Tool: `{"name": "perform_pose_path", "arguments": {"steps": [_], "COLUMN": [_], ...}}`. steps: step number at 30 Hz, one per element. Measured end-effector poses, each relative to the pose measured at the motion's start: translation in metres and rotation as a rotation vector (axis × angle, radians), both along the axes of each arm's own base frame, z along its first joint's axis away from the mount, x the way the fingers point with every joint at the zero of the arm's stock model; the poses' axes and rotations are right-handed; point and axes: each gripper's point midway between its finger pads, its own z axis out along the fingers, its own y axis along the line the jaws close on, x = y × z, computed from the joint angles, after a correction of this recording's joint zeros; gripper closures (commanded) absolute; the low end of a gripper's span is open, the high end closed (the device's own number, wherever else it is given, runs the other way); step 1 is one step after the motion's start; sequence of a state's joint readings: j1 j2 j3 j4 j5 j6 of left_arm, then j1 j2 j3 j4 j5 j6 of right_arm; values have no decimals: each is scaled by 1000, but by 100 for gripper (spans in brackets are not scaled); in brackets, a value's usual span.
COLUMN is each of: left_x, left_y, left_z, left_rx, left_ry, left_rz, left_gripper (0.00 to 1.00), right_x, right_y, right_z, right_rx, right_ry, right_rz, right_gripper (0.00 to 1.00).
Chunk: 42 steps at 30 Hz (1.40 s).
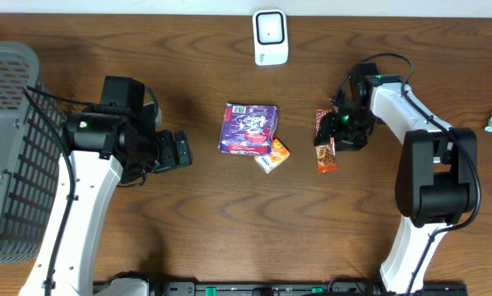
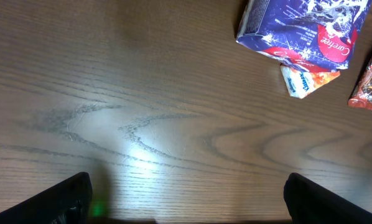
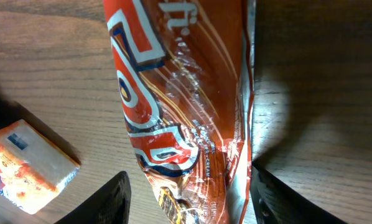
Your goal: Scan the item barcode
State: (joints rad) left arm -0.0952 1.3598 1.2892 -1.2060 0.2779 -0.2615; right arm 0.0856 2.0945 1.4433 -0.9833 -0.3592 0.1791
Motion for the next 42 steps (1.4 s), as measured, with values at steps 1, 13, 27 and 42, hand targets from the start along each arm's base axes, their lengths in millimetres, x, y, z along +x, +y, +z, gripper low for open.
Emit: {"name": "perform_pose_path", "arguments": {"steps": [1, 13, 27, 42], "left_x": [0, 0, 0, 0], "left_y": [0, 0, 0, 0], "left_z": [0, 0, 0, 0], "left_rx": [0, 0, 0, 0], "left_ry": [0, 0, 0, -1], "left_rz": [0, 0, 0, 0], "left_gripper": [2, 2, 2, 2], "right_x": [0, 12, 17, 180], "right_y": [0, 20, 13, 119], "right_z": [-1, -9, 2, 133], "right_rx": [-1, 38, -88, 319], "right_ry": [-3, -107, -31, -761], "right_rz": [-1, -44, -22, 7], "right_gripper": [48, 99, 99, 99]}}
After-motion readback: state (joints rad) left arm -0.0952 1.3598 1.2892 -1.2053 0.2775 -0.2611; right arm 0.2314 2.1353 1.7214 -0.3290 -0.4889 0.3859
